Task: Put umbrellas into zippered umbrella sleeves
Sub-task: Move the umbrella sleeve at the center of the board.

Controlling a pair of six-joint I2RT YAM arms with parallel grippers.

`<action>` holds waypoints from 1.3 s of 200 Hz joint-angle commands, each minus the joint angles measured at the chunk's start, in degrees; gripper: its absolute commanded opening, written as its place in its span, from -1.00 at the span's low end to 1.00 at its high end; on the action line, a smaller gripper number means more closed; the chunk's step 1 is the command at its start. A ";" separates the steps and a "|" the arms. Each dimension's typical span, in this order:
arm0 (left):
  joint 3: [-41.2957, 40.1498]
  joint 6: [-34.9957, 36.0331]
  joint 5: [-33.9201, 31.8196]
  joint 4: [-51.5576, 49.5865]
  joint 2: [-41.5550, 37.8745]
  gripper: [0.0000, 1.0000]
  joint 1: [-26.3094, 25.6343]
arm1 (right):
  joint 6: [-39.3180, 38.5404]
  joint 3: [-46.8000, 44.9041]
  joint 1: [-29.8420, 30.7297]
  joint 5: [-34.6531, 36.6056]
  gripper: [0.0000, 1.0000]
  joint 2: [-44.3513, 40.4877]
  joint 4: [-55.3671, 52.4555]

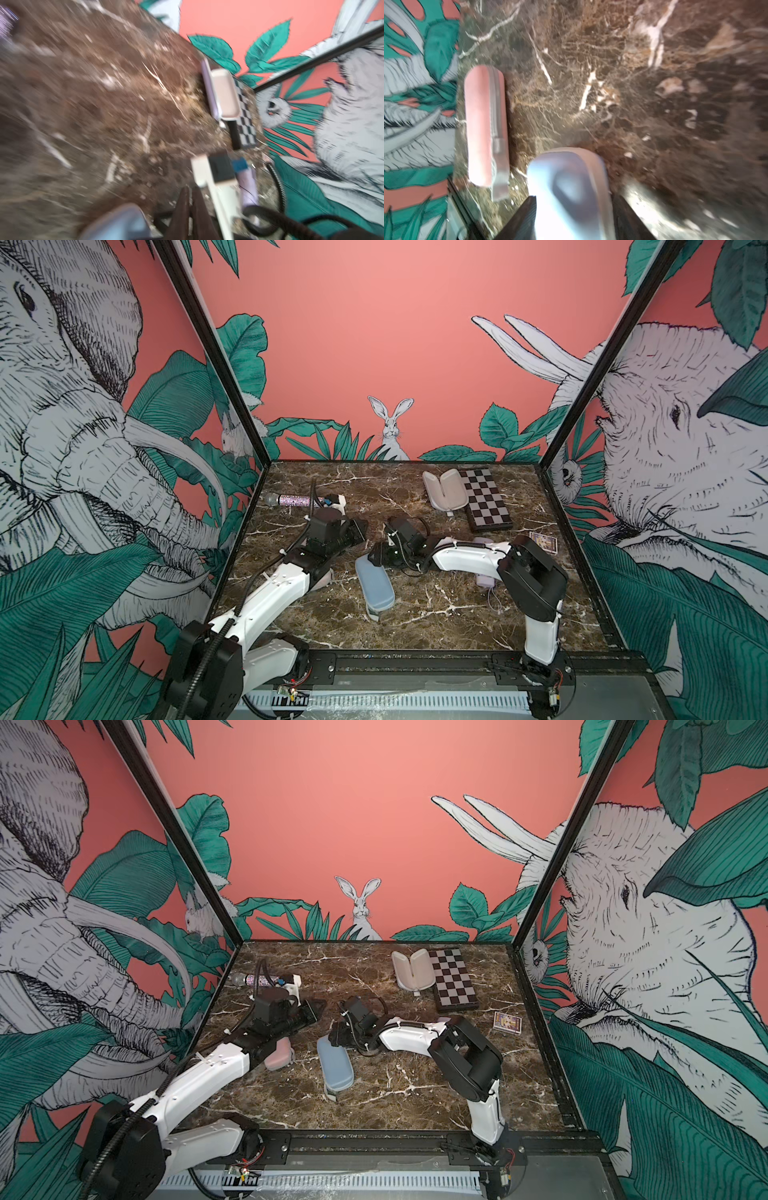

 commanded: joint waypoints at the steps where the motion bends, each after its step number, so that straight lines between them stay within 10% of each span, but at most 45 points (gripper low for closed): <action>1: 3.50 8.14 1.81 -10.51 5.21 -0.64 0.03 | -11.67 5.82 -10.17 10.06 0.22 -5.80 -15.06; 51: 19.19 15.85 3.20 -11.10 24.83 -0.07 -7.97 | -27.94 20.83 -28.42 28.58 0.41 3.01 -30.43; 131: 25.99 10.13 11.56 -9.70 34.58 0.01 -14.87 | -32.52 45.33 -32.45 24.17 0.26 24.18 -38.25; 180: 16.38 3.47 12.95 -3.89 36.47 -0.03 -25.02 | -33.74 44.09 -32.71 21.92 0.04 25.42 -35.92; 223: 7.73 4.52 8.49 -7.30 33.18 -0.06 -19.91 | -31.43 30.21 -32.62 13.35 -0.84 15.84 -24.72; 260: 3.98 10.80 4.99 -17.68 25.39 -0.06 -14.05 | -24.00 11.14 -28.25 6.99 -1.00 0.65 -17.94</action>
